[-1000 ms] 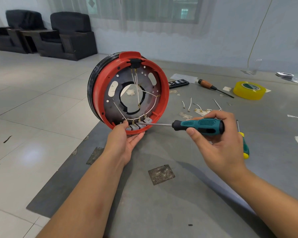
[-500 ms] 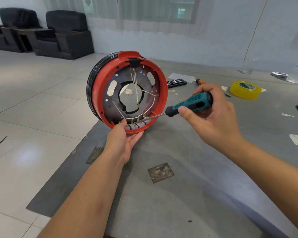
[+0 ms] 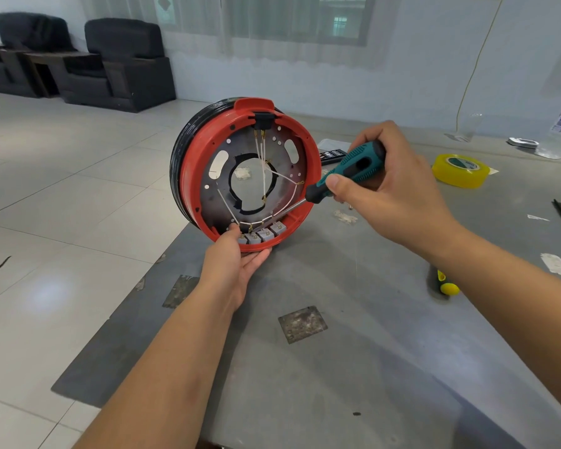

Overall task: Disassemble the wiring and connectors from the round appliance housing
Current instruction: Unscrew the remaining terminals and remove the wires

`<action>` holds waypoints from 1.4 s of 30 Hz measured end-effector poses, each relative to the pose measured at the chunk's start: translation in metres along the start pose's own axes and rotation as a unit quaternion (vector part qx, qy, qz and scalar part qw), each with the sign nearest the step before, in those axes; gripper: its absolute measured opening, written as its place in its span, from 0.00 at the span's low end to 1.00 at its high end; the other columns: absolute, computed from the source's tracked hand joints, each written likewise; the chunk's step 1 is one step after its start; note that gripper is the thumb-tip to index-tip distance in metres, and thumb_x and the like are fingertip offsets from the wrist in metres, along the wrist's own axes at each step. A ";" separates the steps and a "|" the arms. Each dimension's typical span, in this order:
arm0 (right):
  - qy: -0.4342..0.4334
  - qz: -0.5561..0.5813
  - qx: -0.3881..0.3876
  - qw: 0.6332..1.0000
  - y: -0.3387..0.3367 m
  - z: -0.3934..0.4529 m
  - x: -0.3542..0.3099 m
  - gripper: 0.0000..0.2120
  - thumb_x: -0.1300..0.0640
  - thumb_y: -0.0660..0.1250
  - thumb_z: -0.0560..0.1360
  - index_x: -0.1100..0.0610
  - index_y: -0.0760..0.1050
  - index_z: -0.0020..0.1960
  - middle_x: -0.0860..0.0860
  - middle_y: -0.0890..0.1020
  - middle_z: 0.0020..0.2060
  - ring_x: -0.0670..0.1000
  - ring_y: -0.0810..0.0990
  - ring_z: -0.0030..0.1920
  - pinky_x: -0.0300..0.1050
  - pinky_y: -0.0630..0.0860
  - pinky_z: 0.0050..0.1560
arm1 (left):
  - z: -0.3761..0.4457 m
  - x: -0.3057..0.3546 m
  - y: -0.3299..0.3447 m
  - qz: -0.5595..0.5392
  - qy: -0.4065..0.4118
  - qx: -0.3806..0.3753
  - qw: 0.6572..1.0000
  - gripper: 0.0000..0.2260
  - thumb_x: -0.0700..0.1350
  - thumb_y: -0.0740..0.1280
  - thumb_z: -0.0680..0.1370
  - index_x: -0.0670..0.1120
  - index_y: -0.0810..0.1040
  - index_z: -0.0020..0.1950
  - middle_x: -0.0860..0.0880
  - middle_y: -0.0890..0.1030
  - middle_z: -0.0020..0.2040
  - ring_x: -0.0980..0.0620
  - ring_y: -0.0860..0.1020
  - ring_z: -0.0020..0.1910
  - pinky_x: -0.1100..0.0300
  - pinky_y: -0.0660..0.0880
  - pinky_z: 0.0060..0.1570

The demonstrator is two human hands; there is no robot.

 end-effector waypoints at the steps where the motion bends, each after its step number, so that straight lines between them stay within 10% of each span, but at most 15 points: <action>1: 0.001 -0.006 -0.007 1.000 0.001 0.002 -0.002 0.20 0.45 0.76 0.73 0.47 0.68 0.55 0.46 0.82 0.44 0.48 0.86 0.41 0.50 0.84 0.43 | 0.000 0.000 0.000 0.001 0.001 0.000 1.000 0.07 0.47 0.66 0.87 0.45 0.73 0.60 0.42 0.86 0.54 0.45 0.88 0.49 0.50 0.86 0.49; 13: -0.125 -0.056 0.030 0.990 0.002 -0.044 -0.027 0.18 0.46 0.73 0.76 0.51 0.70 0.59 0.41 0.75 0.44 0.50 0.82 0.41 0.40 0.80 0.36 | -0.004 0.001 0.002 0.013 -0.005 0.009 1.000 0.07 0.46 0.64 0.87 0.45 0.73 0.51 0.45 0.86 0.32 0.44 0.87 0.42 0.51 0.86 0.42; 25: -0.166 -0.077 0.043 0.982 0.004 -0.077 -0.017 0.22 0.51 0.74 0.75 0.54 0.67 0.61 0.55 0.84 0.50 0.49 0.80 0.55 0.24 0.75 0.49 | -0.003 0.001 0.002 0.018 0.003 0.013 1.000 0.05 0.46 0.63 0.87 0.44 0.73 0.57 0.39 0.85 0.52 0.42 0.87 0.47 0.49 0.85 0.44; 34: -0.117 -0.045 0.083 0.989 0.000 -0.089 -0.002 0.23 0.50 0.75 0.74 0.55 0.68 0.62 0.40 0.74 0.52 0.26 0.73 0.58 0.19 0.72 0.48 | -0.002 0.000 0.001 0.023 -0.002 0.017 1.000 0.06 0.46 0.63 0.87 0.46 0.72 0.53 0.40 0.85 0.51 0.41 0.87 0.49 0.48 0.85 0.44; 42: -0.092 -0.001 0.081 0.992 0.014 -0.101 0.006 0.22 0.53 0.74 0.75 0.53 0.68 0.63 0.36 0.79 0.58 0.31 0.77 0.60 0.29 0.78 0.53 | -0.002 -0.002 0.001 0.004 -0.006 0.014 1.000 0.05 0.44 0.63 0.87 0.44 0.73 0.53 0.39 0.85 0.51 0.41 0.87 0.49 0.49 0.86 0.44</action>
Point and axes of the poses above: each hand's wrist, its own z-axis towards the middle knuckle, its own y-axis out of the palm, x = y × z, the point moved 10 cm from there along z, towards the middle knuckle
